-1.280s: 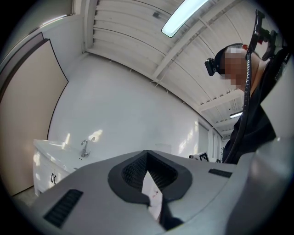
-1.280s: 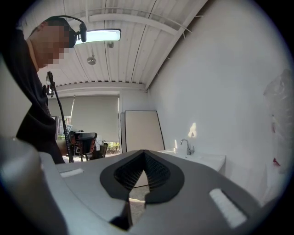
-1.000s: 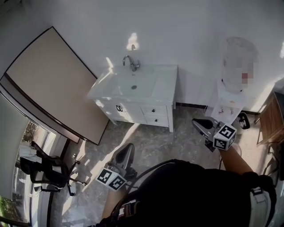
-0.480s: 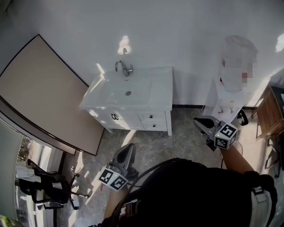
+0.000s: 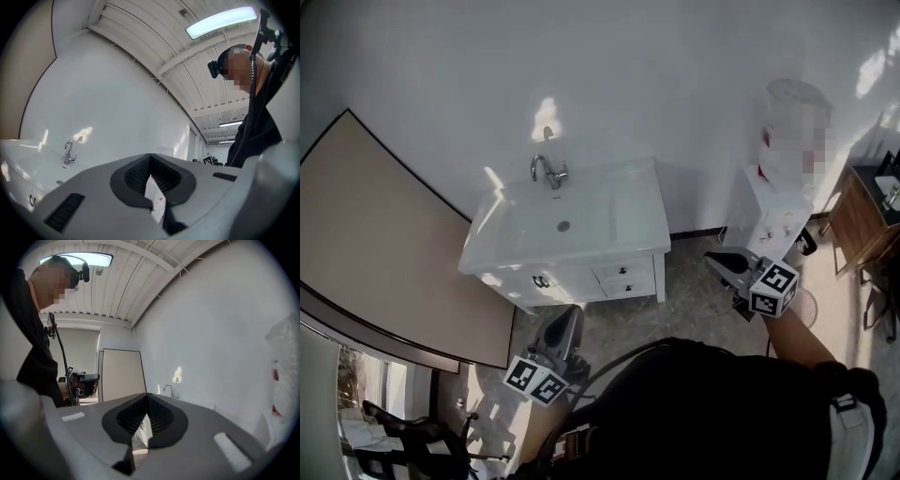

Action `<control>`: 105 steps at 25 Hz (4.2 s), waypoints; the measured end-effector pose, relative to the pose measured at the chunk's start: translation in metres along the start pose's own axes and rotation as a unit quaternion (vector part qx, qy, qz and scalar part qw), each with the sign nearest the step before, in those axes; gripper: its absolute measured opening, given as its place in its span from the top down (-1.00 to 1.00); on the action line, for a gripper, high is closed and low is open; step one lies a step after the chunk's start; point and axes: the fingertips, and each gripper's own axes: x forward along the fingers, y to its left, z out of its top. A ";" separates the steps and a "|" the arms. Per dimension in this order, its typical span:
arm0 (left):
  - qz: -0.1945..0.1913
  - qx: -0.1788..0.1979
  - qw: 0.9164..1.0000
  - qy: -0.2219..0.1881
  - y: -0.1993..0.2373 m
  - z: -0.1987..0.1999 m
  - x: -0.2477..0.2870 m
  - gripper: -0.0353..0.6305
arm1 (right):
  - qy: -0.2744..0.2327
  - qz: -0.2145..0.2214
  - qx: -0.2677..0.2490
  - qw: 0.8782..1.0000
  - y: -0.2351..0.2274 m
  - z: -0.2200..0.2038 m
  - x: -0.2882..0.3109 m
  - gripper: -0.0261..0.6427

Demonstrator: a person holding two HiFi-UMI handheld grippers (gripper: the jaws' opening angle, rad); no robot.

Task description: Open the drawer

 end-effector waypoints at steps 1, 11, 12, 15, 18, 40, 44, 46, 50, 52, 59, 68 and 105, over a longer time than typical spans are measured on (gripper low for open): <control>-0.003 -0.003 1.000 0.002 0.010 0.000 -0.001 0.92 | 0.000 -0.006 0.002 1.000 0.000 -0.001 0.007 0.93; -0.017 -0.017 1.000 0.006 0.075 0.005 0.003 0.92 | 0.009 -0.019 -0.002 1.000 0.001 -0.005 0.062 0.93; -0.017 -0.019 1.000 0.007 0.078 0.004 0.006 0.92 | 0.010 -0.020 -0.002 1.000 -0.003 -0.005 0.064 0.93; -0.011 -0.020 1.000 0.010 0.086 0.000 0.019 0.92 | 0.009 -0.020 0.003 1.000 -0.022 -0.005 0.068 0.93; -0.002 -0.016 1.000 0.010 0.090 -0.003 0.039 0.92 | 0.007 -0.012 0.005 1.000 -0.047 -0.006 0.071 0.93; 0.120 0.004 0.993 -0.010 0.051 -0.049 0.261 0.92 | 0.004 0.131 0.019 0.991 -0.296 0.016 0.077 0.93; 0.126 0.003 0.992 -0.009 0.052 -0.052 0.271 0.92 | 0.006 0.133 0.032 0.991 -0.311 0.010 0.079 0.93; 0.125 -0.001 0.992 -0.006 0.059 -0.053 0.273 0.92 | 0.011 0.129 0.033 0.991 -0.314 0.006 0.084 0.93; 0.114 -0.012 0.993 0.002 0.087 -0.057 0.280 0.92 | 0.007 0.115 0.040 0.993 -0.320 0.004 0.101 0.93; 0.099 -0.015 0.995 0.003 0.103 -0.054 0.287 0.92 | 0.015 0.095 0.041 0.995 -0.326 0.001 0.110 0.93; 0.035 -0.014 0.999 0.009 0.172 -0.026 0.305 0.92 | 0.014 0.031 0.009 0.999 -0.330 0.018 0.156 0.93; -0.005 -0.017 1.000 0.014 0.255 0.005 0.300 0.92 | 0.021 -0.002 -0.001 1.000 -0.306 0.032 0.222 0.93; 0.475 -0.037 0.876 -0.078 0.154 -0.109 0.207 0.92 | 0.100 0.488 -0.027 0.867 -0.250 -0.048 0.329 0.93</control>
